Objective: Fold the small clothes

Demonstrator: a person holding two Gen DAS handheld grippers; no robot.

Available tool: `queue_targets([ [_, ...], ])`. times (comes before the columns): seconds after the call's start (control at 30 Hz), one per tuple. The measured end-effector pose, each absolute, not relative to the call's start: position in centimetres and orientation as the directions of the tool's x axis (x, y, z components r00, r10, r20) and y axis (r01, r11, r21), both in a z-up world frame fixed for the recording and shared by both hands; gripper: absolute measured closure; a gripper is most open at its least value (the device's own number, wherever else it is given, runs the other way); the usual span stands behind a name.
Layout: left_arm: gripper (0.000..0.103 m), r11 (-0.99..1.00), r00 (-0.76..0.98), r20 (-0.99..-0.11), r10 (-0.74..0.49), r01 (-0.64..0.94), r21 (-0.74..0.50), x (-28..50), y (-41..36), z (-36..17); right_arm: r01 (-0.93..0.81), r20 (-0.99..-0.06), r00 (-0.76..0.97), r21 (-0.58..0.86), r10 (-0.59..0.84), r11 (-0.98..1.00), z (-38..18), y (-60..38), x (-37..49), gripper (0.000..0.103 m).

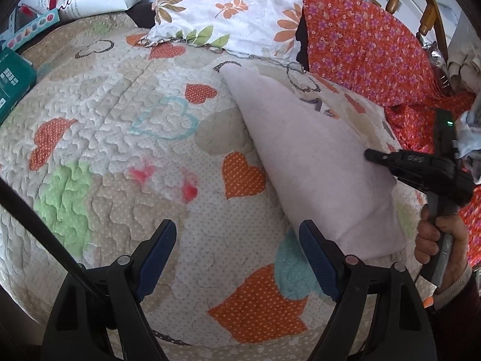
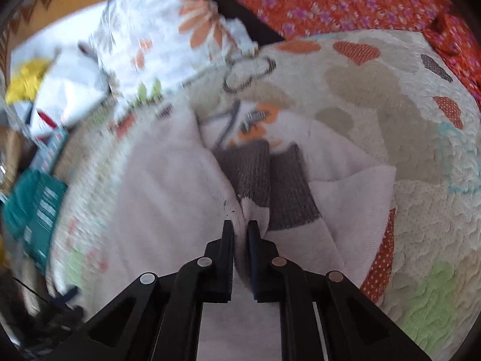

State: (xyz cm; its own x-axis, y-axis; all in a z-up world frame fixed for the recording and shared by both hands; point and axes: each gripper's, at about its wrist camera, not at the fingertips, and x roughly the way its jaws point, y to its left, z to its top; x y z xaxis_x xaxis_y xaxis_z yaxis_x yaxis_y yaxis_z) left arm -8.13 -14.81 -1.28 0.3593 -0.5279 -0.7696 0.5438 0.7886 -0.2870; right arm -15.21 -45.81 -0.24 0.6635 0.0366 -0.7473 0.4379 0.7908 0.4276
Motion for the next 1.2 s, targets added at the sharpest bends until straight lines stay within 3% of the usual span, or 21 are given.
queue_targets([
  [0.17, 0.020, 0.753, 0.362, -0.743, -0.562, 0.597, -0.279, -9.2, -17.1, 0.6, 0.484, -0.701, 0.712, 0.448, -0.041, 0.752, 3.2, -46.8, -19.9, 0.096],
  [0.33, 0.020, 0.703, 0.312, -0.751, -0.582, 0.657, -0.272, -10.8, -21.2, 0.7, 0.615, -0.798, 0.592, 0.358, -0.112, 0.702, 0.8, -47.5, -24.9, 0.095],
  [0.4, 0.020, 0.676, 0.278, -0.761, -0.587, 0.685, -0.272, -11.5, -23.1, 0.2, 0.644, -0.861, 0.505, 0.336, -0.052, 0.687, -1.9, -47.9, -25.1, 0.094],
  [0.47, 0.020, 0.651, 0.240, -0.776, -0.583, 0.710, -0.269, -11.9, -24.9, -0.4, 0.652, -0.848, 0.530, 0.388, -0.025, 0.652, -2.5, -48.5, -26.0, 0.093],
  [0.53, 0.020, 0.647, 0.229, -0.799, -0.556, 0.723, -0.242, -11.9, -26.3, -1.2, 0.653, -0.817, 0.574, 0.413, -0.060, 0.635, -1.3, -49.1, -26.9, 0.077],
  [0.6, 0.020, 0.655, 0.226, -0.831, -0.507, 0.729, -0.201, -11.7, -27.4, -2.3, 0.631, -0.776, 0.620, 0.410, -0.112, 0.659, 0.7, -49.5, -27.0, 0.069],
  [0.8, 0.020, 0.672, 0.186, -0.853, -0.488, 0.703, -0.231, -11.7, -27.4, -4.4, 0.492, -0.729, 0.682, 0.387, -0.068, 0.780, 3.5, -50.1, -19.6, 0.067],
  [0.97, 0.020, 0.670, 0.192, -0.847, -0.495, 0.706, -0.231, -11.9, -27.3, -4.7, 0.480, -0.750, 0.662, 0.422, -0.001, 0.769, 0.9, -52.0, -12.2, 0.067],
  [1.1, 0.020, 0.667, 0.189, -0.844, -0.503, 0.706, -0.239, -11.8, -27.2, -4.8, 0.484, -0.796, 0.606, 0.362, -0.006, 0.797, -1.9, -51.9, -6.7, 0.067],
  [1.17, 0.020, 0.667, 0.188, -0.841, -0.507, 0.703, -0.245, -11.7, -27.1, -4.7, 0.468, -0.805, 0.594, 0.358, 0.013, 0.808, -2.8, -51.7, -5.0, 0.073],
  [1.2, 0.020, 0.667, 0.189, -0.840, -0.509, 0.703, -0.246, -11.7, -27.0, -4.7, 0.458, -0.805, 0.593, 0.372, 0.035, 0.808, -3.0, -51.4, -4.4, 0.097],
])
